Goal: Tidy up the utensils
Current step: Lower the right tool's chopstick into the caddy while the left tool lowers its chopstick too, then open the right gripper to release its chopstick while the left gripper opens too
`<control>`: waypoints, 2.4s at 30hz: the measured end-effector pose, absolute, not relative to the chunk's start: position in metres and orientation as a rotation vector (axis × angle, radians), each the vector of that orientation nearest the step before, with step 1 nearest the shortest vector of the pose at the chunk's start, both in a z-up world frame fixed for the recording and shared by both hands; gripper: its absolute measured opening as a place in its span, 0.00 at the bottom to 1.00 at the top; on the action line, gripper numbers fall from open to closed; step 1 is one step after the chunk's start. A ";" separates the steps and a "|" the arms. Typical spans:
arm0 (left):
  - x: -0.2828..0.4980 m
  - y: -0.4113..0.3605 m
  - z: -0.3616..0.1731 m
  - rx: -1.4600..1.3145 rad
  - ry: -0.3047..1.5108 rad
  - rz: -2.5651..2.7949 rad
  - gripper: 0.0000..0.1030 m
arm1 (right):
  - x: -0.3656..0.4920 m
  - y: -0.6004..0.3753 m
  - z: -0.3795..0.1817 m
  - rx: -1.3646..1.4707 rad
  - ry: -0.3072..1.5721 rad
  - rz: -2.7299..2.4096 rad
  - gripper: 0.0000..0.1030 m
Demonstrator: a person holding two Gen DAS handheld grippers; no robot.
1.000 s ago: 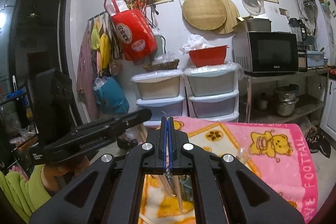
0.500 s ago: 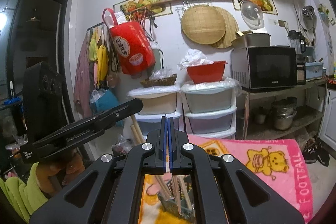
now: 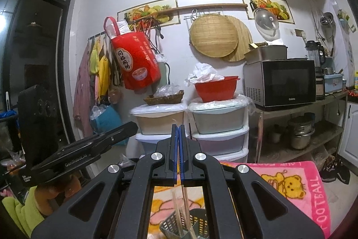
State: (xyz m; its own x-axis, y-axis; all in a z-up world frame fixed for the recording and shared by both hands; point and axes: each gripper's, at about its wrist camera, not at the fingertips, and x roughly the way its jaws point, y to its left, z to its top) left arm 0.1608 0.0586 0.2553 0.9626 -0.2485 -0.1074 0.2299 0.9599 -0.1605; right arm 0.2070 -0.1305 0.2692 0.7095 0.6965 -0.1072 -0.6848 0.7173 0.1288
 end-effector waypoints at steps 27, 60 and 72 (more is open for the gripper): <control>0.205 0.072 0.115 -0.227 0.513 -0.227 0.00 | 0.267 -0.107 0.182 0.070 0.417 0.713 0.02; 0.197 0.074 0.068 -0.239 0.644 -0.188 0.21 | 0.241 -0.116 0.137 0.031 0.585 0.669 0.37; 0.187 0.078 0.068 -0.246 0.638 -0.166 0.47 | 0.223 -0.124 0.133 0.000 0.587 0.643 0.47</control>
